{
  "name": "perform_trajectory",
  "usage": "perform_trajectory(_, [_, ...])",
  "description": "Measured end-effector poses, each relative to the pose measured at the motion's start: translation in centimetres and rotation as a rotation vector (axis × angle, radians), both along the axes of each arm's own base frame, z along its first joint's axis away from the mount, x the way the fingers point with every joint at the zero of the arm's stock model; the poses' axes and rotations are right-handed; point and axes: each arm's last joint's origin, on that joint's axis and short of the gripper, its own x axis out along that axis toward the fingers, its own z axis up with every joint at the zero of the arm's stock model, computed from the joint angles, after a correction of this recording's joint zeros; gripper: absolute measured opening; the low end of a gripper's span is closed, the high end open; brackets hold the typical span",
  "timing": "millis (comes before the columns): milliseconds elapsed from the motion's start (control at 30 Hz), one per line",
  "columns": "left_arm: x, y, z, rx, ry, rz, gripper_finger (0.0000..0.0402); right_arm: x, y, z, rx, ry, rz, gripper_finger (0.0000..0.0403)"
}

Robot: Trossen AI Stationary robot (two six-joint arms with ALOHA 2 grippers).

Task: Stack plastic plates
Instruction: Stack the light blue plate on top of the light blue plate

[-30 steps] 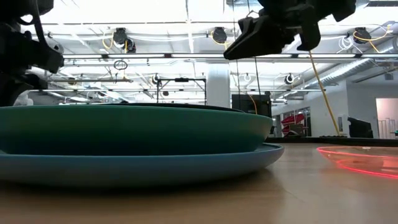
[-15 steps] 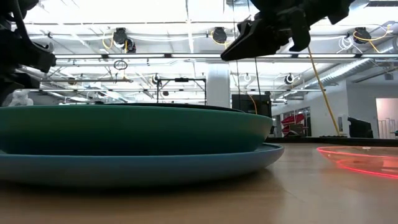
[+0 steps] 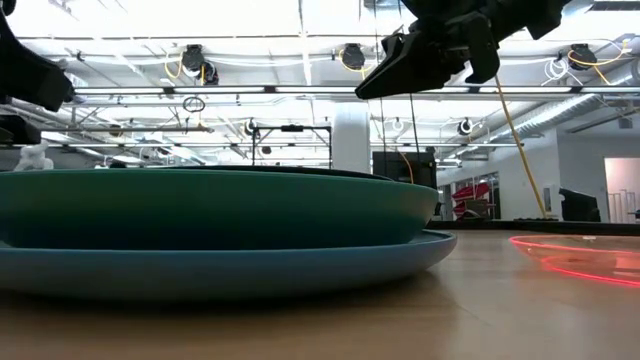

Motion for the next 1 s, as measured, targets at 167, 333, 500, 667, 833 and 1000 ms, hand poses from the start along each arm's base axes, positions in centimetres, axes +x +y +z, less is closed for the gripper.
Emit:
perform_trajectory(167, [-0.3,-0.4,0.0,-0.001,0.006,-0.003,0.0075,0.0,0.0,0.0,0.004,0.000,-0.002,0.0054])
perform_trajectory(333, [-0.6,-0.8,0.0,-0.008,0.012,0.022,0.0075,0.0,0.0,0.0,0.008,0.000,-0.005,0.0054])
perform_trajectory(500, [-0.8,-1.3,0.0,-0.023,0.008,0.034,0.0075,0.0,0.0,0.0,0.015,0.000,-0.008,0.0054])
perform_trajectory(667, [-0.8,-1.7,0.1,-0.056,-0.005,0.072,0.0086,0.0,0.0,0.0,0.018,-0.001,-0.009,0.0054])
perform_trajectory(833, [-1.0,-2.0,0.1,-0.065,0.000,0.087,0.0137,0.0,0.0,0.0,0.018,0.000,-0.009,0.0054])
perform_trajectory(1000, [-1.3,-2.3,0.1,-0.049,-0.013,0.066,0.0199,0.0,0.0,0.0,0.018,-0.001,-0.009,0.0054])
